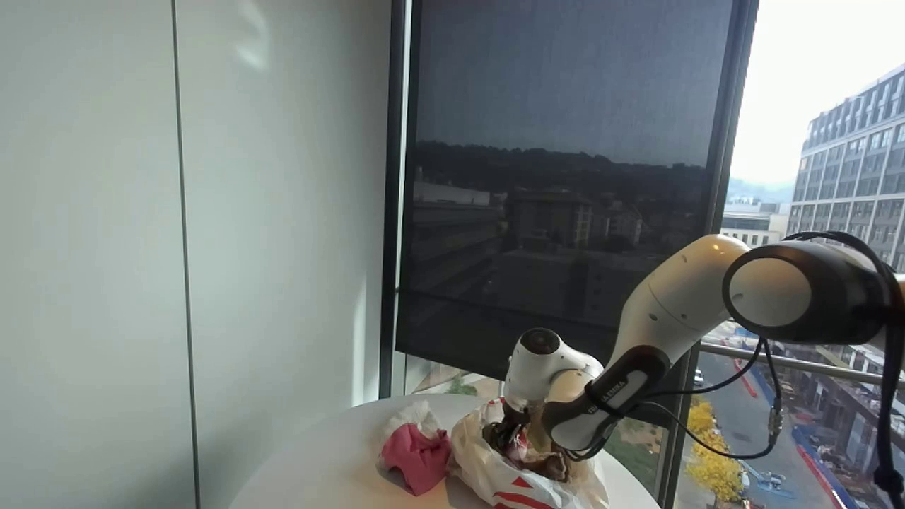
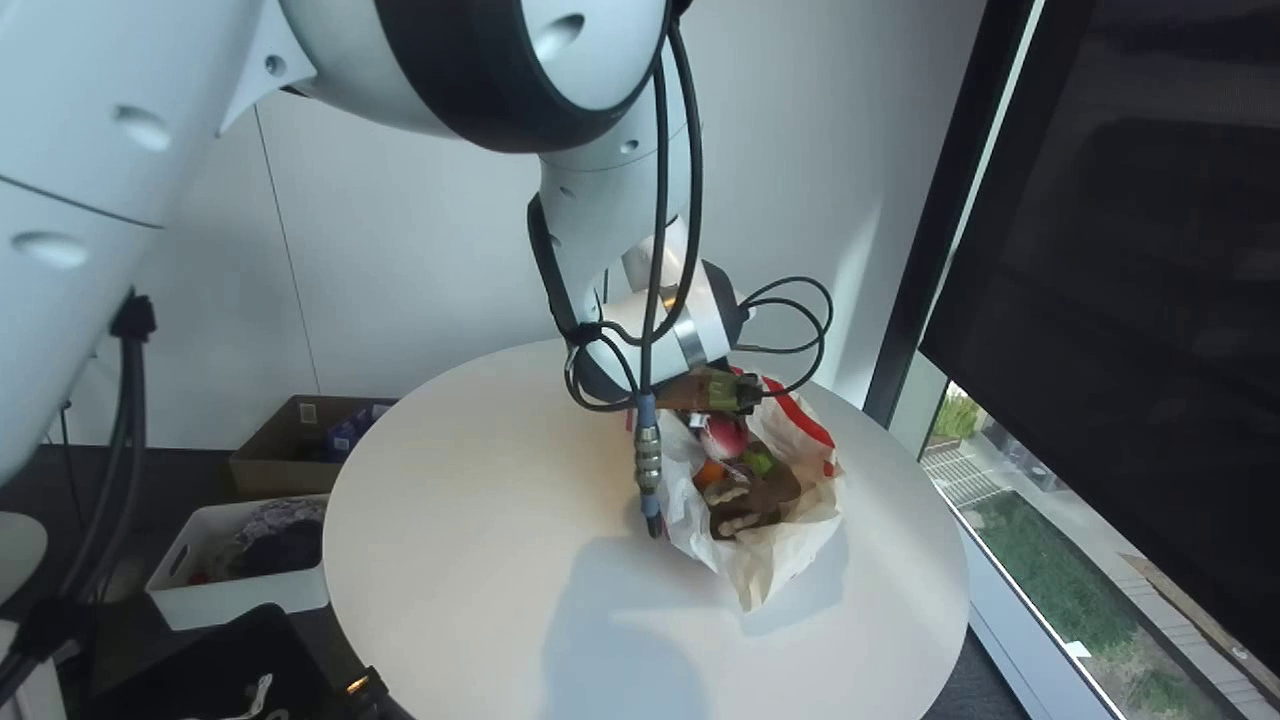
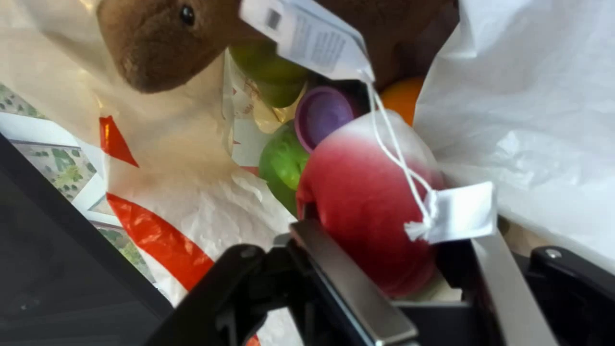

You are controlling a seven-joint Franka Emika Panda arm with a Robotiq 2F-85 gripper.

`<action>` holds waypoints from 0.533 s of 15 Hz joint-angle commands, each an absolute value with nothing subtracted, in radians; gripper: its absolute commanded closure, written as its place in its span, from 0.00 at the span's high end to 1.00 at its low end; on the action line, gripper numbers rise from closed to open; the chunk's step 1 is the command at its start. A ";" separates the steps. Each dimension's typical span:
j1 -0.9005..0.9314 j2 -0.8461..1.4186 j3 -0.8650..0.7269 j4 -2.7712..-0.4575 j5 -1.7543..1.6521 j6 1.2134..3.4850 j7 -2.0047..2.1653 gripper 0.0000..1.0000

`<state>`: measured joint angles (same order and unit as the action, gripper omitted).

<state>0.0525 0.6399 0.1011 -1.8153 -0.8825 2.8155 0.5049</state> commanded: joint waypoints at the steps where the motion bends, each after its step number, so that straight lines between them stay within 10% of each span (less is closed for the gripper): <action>1: 0.043 0.558 0.146 -1.827 -0.789 2.725 0.514 0.88; 8: 0.177 0.443 0.066 -1.844 -0.584 2.722 0.426 1.00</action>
